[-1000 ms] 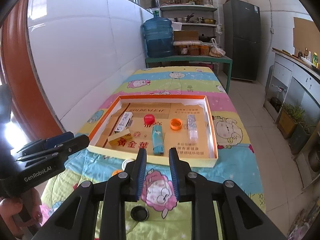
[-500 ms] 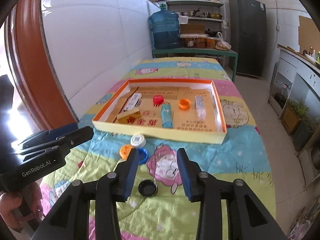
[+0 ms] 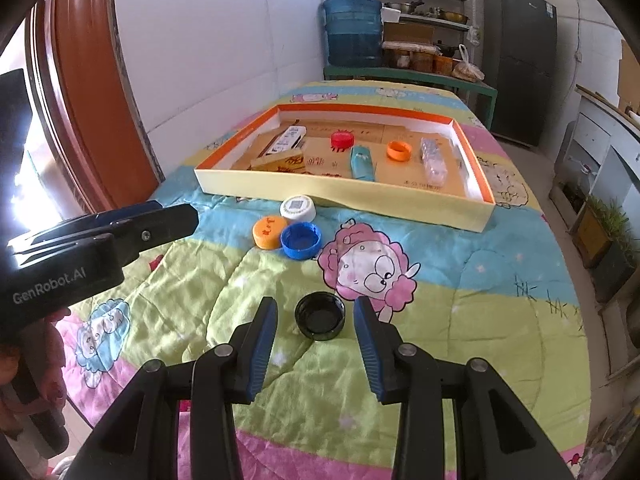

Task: Organize rigid objects
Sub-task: 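Move both tools back out of the tray toward the remaining caps, then grasp the black cap with the right tool while the left tool grasps the orange cap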

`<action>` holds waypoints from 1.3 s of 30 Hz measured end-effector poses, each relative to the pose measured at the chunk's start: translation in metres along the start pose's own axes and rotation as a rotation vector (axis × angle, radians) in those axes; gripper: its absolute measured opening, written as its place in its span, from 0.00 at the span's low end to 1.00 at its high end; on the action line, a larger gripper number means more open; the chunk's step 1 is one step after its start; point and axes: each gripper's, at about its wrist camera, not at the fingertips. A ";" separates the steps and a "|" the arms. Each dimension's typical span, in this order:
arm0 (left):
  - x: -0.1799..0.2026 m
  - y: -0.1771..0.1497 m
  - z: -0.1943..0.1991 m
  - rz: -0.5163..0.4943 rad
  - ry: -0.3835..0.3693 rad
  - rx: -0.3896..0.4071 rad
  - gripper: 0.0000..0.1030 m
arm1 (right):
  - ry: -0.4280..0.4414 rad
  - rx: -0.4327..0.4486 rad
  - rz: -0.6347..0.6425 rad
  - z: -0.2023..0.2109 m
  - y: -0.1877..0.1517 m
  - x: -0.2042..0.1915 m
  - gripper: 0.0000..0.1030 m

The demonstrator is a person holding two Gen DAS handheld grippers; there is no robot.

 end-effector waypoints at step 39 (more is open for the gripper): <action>0.015 0.013 -0.067 -0.167 0.008 -0.143 0.47 | 0.018 -0.023 -0.016 -0.026 -0.002 0.008 0.29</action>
Point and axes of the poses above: each gripper's, at about its wrist camera, not at the fingertips, and z roughly against the way its jaws point, x to its right, y to its top, and after that the axes turned 9 degrees about -x, right-handed
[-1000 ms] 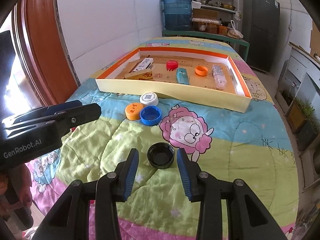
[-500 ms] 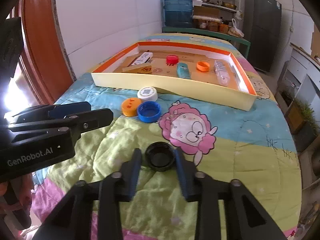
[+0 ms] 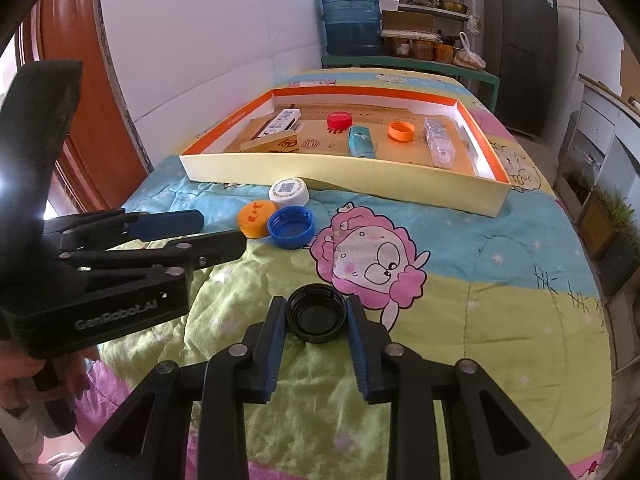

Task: Organize rigid objects
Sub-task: 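Grasp the black cap with the right tool while the left tool grasps the orange cap, then carry the orange cap with the left tool while the right tool carries the black cap toward the tray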

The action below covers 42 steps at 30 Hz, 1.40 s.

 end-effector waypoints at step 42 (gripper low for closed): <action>-0.007 0.016 0.054 0.071 -0.081 0.134 0.30 | -0.019 0.083 -0.027 0.044 0.019 0.013 0.29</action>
Point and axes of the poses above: each gripper's, at about its wrist camera, not at the fingertips, and z roughly against the way its jaws point, x to its right, y to its top, and after that the axes turned 9 degrees about -x, right-handed
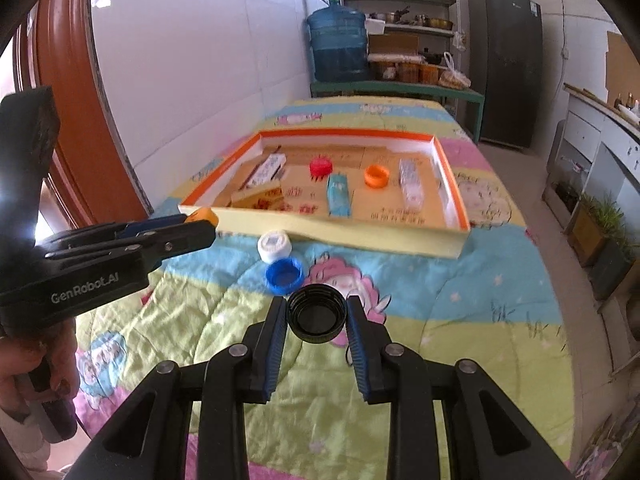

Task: Organize rigid objects
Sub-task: 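Carry the orange cap with the left tool while the right tool carries the black cap toward the tray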

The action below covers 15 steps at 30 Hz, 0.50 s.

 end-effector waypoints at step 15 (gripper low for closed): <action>-0.006 0.040 0.042 0.009 0.002 0.109 0.30 | -0.049 0.117 0.036 0.036 0.059 0.008 0.29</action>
Point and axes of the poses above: each gripper's, at about its wrist camera, not at the fingertips, and z roughly against the way its jaws point, x to its right, y to its top, and after that the axes turned 9 degrees about -x, right-handed
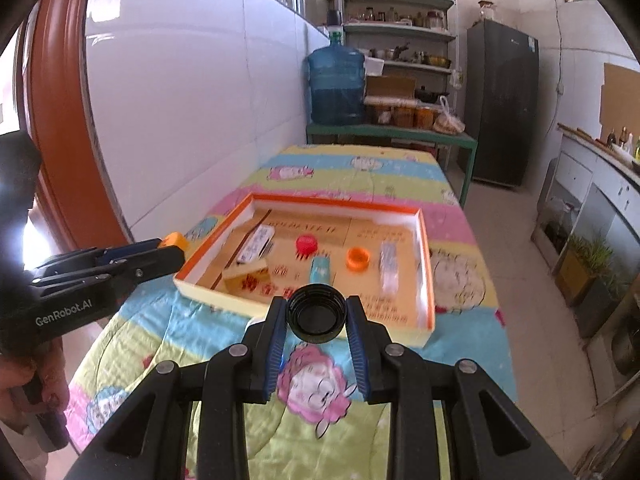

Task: Organize rigid objects
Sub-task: 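Carry the orange cap with the left tool while the right tool carries the black cap toward the tray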

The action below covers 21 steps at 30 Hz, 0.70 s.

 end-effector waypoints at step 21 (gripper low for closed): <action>0.008 0.070 -0.008 -0.058 0.007 0.077 0.30 | -0.019 0.055 -0.017 -0.013 0.053 0.021 0.29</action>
Point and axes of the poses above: each gripper's, at about its wrist camera, not at the fingertips, and z roughly against the way its jaws point, x to its right, y to its top, and after that the axes turned 9 degrees about -x, right-handed
